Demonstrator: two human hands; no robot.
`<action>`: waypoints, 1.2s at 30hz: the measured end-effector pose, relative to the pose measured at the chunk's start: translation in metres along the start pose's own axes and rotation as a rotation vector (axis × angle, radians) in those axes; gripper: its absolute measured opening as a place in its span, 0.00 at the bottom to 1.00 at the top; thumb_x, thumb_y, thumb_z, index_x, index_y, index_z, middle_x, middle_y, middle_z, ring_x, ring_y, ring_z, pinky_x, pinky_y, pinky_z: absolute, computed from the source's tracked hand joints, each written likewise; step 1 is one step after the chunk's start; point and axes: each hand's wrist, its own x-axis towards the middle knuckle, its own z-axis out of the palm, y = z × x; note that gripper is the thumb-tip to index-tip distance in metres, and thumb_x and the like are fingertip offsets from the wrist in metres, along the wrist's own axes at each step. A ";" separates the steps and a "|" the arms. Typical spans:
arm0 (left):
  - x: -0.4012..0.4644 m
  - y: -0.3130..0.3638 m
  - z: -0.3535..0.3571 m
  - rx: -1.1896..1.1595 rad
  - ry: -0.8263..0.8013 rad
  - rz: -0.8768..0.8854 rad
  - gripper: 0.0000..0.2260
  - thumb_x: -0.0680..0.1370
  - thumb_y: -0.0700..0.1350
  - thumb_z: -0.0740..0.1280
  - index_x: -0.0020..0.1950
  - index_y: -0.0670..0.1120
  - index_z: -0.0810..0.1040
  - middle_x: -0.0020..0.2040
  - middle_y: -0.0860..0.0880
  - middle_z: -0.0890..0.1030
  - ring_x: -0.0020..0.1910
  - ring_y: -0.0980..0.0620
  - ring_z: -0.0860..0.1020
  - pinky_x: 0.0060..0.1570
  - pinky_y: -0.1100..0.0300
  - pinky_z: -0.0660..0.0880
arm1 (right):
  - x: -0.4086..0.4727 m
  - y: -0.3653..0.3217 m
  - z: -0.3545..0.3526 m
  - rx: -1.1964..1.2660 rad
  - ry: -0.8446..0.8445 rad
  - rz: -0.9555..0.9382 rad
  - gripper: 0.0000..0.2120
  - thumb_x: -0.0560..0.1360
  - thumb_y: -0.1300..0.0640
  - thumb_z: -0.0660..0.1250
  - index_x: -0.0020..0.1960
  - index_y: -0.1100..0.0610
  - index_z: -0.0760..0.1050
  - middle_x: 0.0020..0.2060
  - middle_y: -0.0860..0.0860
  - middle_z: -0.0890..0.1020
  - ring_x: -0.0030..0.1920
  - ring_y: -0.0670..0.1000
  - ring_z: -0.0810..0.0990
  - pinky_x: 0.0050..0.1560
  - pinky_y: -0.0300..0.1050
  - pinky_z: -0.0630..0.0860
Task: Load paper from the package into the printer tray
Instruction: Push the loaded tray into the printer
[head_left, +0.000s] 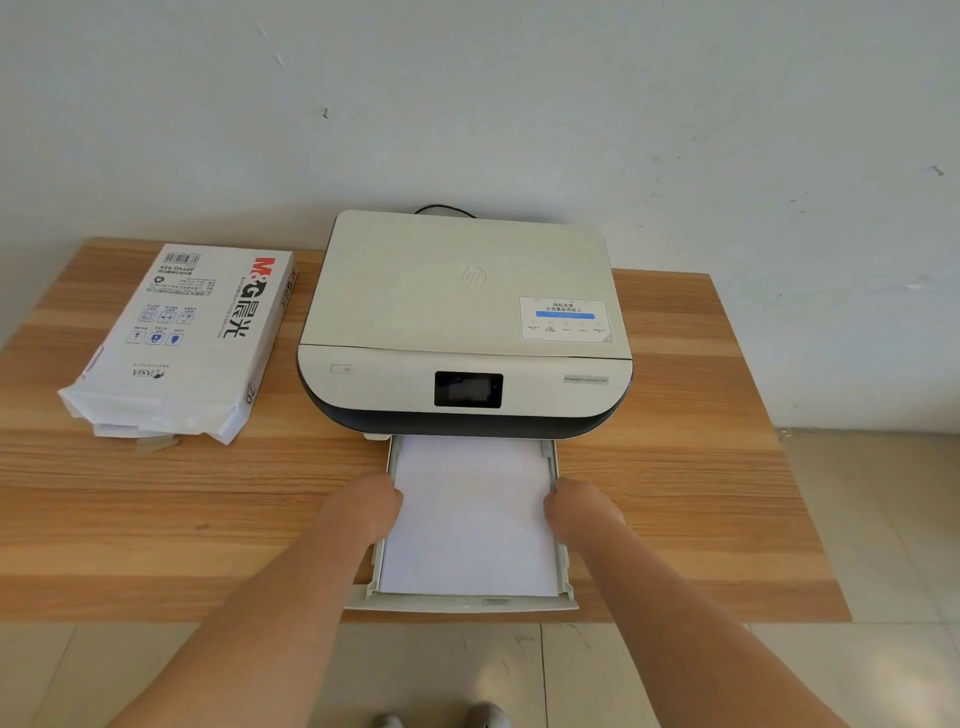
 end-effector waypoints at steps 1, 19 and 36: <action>0.001 -0.001 0.001 -0.015 -0.010 0.002 0.14 0.81 0.46 0.53 0.56 0.41 0.75 0.54 0.43 0.79 0.54 0.44 0.77 0.49 0.54 0.72 | 0.000 0.000 0.001 0.029 0.003 0.004 0.19 0.76 0.70 0.57 0.65 0.63 0.71 0.61 0.55 0.73 0.59 0.59 0.76 0.47 0.49 0.74; 0.002 -0.005 0.006 -0.048 0.042 0.046 0.11 0.82 0.46 0.53 0.50 0.46 0.74 0.43 0.49 0.76 0.42 0.53 0.75 0.41 0.61 0.69 | 0.001 -0.007 0.000 0.397 0.070 0.192 0.17 0.77 0.64 0.51 0.62 0.58 0.71 0.57 0.57 0.78 0.54 0.58 0.79 0.47 0.49 0.76; -0.005 -0.002 -0.001 0.070 0.013 0.092 0.19 0.83 0.52 0.49 0.64 0.44 0.72 0.59 0.44 0.78 0.55 0.48 0.76 0.57 0.56 0.73 | -0.007 -0.007 0.001 0.156 0.069 0.098 0.17 0.79 0.64 0.54 0.65 0.59 0.70 0.59 0.54 0.76 0.56 0.57 0.78 0.48 0.49 0.76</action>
